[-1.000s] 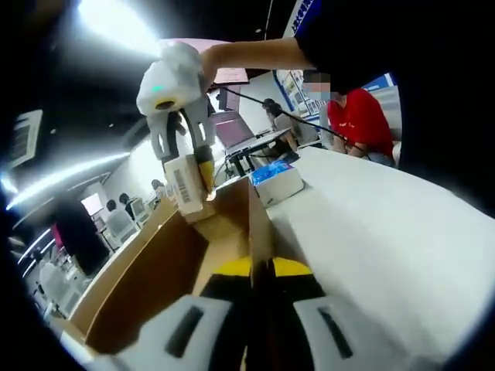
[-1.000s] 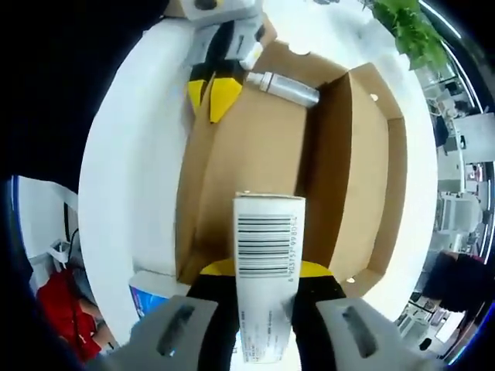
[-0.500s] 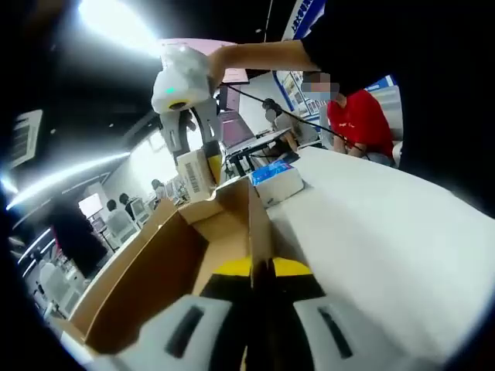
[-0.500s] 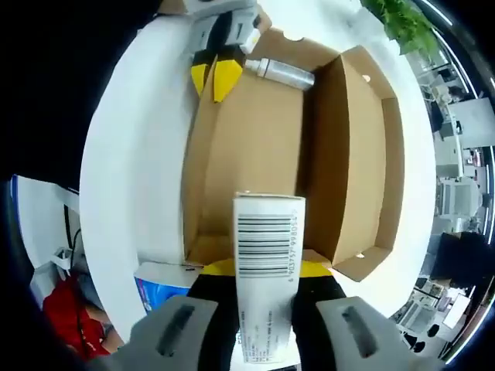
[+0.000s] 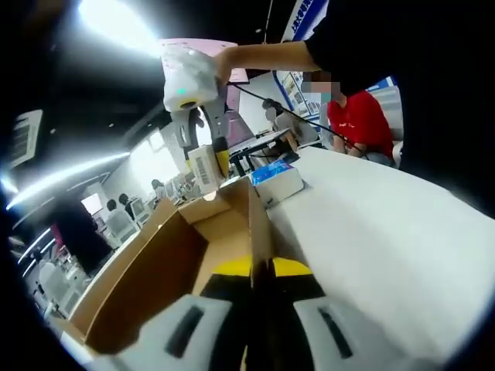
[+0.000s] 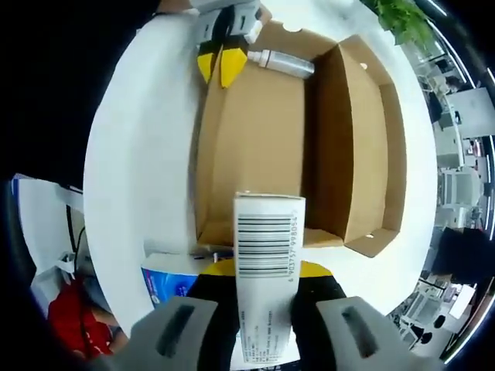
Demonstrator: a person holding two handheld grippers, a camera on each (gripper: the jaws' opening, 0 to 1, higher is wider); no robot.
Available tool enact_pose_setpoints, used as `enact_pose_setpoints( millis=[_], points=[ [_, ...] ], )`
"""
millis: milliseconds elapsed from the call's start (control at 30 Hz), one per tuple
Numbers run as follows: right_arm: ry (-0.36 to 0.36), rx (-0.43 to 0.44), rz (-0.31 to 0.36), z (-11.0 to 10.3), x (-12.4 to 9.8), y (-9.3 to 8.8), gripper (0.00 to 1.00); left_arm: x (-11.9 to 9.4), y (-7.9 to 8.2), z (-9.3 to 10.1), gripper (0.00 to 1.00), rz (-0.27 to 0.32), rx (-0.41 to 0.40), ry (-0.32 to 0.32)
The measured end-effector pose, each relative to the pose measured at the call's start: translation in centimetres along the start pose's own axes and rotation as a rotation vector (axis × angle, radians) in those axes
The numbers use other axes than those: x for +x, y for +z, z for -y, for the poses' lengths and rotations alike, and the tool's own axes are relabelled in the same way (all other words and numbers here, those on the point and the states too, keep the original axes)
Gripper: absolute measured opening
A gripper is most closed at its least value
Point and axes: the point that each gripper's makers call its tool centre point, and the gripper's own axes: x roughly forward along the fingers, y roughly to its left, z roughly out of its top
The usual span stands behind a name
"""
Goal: Operate the shoe box by opening the lid, removing the specified soft item, and placing it in the target area until the item is outside and the box remains undamaged.
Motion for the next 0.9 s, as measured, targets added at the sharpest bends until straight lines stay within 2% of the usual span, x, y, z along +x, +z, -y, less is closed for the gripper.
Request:
enact_pose_setpoints(
  millis=[233, 433, 567, 700, 767, 900],
  points=[
    [-0.010, 0.039, -0.005, -0.7, -0.3, -1.3, 0.22, 0.0, 0.0, 0.0, 0.06, 0.000, -0.001, 0.000],
    [-0.017, 0.096, -0.010, -1.7, -0.8, -3.1, 0.22, 0.0, -0.1, 0.0, 0.06, -0.002, -0.003, 0.000],
    [-0.020, 0.145, -0.027, -2.7, -0.9, -4.9, 0.22, 0.0, -0.1, 0.0, 0.06, -0.003, -0.005, 0.000],
    [-0.021, 0.186, -0.026, -3.2, -0.7, -5.8, 0.22, 0.0, 0.0, -0.1, 0.06, -0.003, -0.006, 0.001],
    [-0.019, 0.202, -0.025, -3.3, -0.5, -7.2, 0.22, 0.0, 0.0, -0.1, 0.06, -0.002, -0.007, 0.001],
    [-0.010, 0.232, -0.022, -4.1, -0.3, -7.5, 0.22, 0.0, 0.0, -0.1, 0.06, -0.002, -0.007, 0.001]
  ],
)
